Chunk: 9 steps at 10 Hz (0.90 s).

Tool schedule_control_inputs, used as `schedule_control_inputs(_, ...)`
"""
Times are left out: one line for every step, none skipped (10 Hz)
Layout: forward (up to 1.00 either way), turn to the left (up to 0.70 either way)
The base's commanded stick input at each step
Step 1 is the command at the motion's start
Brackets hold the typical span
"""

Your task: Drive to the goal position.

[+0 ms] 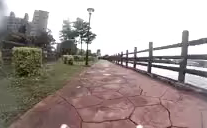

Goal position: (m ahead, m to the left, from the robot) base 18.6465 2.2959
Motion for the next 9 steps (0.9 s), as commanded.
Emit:
schedule_control_inputs(0.85,0.01)
schedule_control_inputs(0.85,0.01)
schedule_control_inputs(0.85,0.01)
schedule_control_inputs(0.85,0.01)
schedule_control_inputs(0.85,0.01)
schedule_control_inputs(0.85,0.01)
schedule_control_inputs(0.85,0.01)
schedule_control_inputs(0.85,0.01)
schedule_control_inputs(0.85,0.01)
